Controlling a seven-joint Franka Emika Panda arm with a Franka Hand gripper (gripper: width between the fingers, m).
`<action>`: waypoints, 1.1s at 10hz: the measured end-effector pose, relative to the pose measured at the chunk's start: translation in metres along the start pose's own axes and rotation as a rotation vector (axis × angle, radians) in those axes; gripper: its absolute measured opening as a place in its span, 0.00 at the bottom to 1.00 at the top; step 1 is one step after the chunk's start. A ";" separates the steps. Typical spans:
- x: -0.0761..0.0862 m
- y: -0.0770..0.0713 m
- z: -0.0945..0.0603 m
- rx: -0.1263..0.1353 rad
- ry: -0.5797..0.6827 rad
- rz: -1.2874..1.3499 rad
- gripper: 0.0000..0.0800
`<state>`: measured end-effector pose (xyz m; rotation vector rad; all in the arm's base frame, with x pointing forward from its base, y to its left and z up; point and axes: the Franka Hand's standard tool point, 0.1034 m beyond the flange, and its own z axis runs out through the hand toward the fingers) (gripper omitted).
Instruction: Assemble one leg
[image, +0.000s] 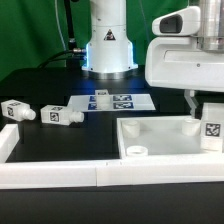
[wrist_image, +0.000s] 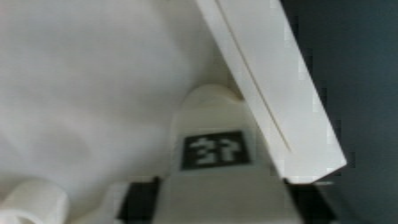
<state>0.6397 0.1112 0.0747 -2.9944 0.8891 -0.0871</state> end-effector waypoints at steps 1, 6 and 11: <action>0.000 0.000 0.000 0.000 0.000 0.064 0.36; 0.000 -0.003 0.001 0.012 -0.023 0.794 0.36; 0.000 -0.004 0.002 0.038 -0.045 1.126 0.45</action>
Offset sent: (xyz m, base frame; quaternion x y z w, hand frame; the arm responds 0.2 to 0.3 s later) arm 0.0002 -0.0026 0.0006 -0.0593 0.0198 0.2893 0.9552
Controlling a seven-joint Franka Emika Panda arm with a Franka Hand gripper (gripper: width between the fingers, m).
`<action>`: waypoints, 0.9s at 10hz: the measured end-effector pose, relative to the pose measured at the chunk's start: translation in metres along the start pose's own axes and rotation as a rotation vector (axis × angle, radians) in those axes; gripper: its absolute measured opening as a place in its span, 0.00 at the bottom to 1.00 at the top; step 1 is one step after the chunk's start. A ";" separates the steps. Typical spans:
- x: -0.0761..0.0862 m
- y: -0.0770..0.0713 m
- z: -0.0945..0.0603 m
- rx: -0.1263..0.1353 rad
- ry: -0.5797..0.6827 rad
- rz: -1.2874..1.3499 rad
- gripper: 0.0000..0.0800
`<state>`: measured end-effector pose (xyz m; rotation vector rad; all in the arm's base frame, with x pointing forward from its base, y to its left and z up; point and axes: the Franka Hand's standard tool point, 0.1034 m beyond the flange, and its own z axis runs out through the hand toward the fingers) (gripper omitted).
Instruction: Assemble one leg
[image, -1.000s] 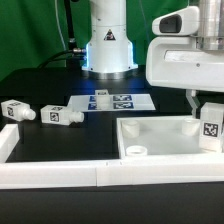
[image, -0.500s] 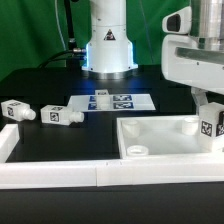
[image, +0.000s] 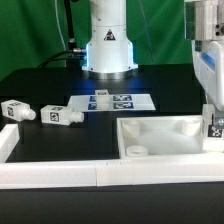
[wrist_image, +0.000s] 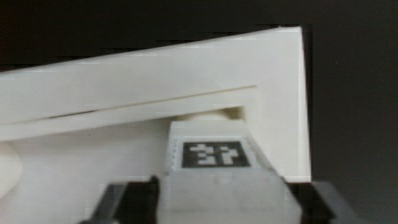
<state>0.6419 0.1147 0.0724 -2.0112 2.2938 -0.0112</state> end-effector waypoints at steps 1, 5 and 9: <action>0.000 0.001 0.001 -0.002 0.006 -0.099 0.62; -0.003 0.003 -0.001 -0.005 0.003 -0.819 0.81; 0.000 0.002 -0.001 -0.001 0.013 -1.092 0.81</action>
Offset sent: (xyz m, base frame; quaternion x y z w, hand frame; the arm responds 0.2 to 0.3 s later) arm -0.0075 0.0200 0.0110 0.0134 -0.0676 -0.3819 0.9216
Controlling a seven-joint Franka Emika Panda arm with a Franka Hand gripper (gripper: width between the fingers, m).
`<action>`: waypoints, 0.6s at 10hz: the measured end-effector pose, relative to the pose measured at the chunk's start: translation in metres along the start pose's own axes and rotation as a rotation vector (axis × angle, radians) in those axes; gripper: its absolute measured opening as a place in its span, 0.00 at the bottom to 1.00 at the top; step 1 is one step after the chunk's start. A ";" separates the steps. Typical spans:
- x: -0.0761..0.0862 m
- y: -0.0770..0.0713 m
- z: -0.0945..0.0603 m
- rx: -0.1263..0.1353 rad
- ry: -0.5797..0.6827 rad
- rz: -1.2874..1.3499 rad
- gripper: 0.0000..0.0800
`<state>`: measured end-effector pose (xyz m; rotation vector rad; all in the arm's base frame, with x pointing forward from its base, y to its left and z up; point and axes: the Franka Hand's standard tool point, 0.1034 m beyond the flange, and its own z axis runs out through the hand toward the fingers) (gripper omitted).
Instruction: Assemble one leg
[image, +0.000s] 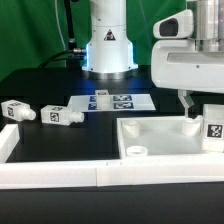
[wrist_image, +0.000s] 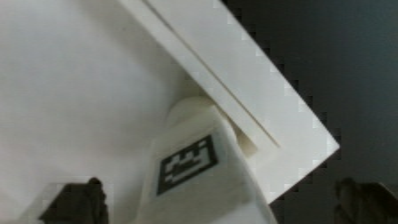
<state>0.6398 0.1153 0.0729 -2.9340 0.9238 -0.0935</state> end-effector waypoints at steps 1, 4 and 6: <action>0.004 0.000 0.000 -0.009 0.018 -0.174 0.81; 0.006 0.001 0.001 -0.004 0.027 -0.123 0.79; 0.006 0.001 0.001 -0.003 0.027 -0.014 0.35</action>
Offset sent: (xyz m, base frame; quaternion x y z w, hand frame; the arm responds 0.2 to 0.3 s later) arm 0.0000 0.0000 0.0000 0.0000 0.0000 0.0000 1.0000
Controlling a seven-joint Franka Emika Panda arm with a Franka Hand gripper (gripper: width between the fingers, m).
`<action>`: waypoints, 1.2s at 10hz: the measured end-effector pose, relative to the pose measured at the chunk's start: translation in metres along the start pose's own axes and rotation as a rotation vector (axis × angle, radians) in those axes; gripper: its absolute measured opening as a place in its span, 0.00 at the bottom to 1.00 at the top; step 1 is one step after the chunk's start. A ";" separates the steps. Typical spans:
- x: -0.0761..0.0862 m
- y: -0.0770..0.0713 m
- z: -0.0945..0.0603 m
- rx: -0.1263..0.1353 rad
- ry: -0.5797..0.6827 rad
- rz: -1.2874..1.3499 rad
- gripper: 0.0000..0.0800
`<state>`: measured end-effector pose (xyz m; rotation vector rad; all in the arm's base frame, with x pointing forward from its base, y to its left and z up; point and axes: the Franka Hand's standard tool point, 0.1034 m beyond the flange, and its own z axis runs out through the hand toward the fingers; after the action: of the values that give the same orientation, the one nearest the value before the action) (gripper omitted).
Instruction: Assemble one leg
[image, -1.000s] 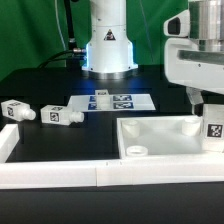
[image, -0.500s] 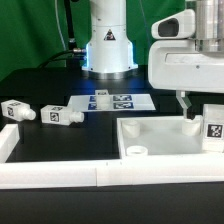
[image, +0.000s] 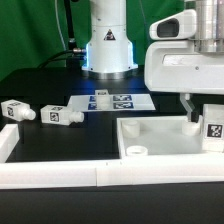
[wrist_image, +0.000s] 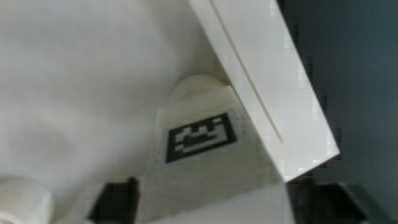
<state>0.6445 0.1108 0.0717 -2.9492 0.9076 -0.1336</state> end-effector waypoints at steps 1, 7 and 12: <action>0.000 0.001 0.000 0.000 0.000 0.082 0.36; -0.001 0.003 0.001 -0.006 -0.021 1.038 0.36; -0.002 0.003 0.001 0.003 -0.032 1.326 0.36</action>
Offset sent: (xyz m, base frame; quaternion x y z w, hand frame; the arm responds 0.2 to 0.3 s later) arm 0.0019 -0.0194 0.0038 -0.0294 0.0226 0.2931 0.9554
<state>0.6411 0.1096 0.0708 -1.7390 2.4875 -0.0120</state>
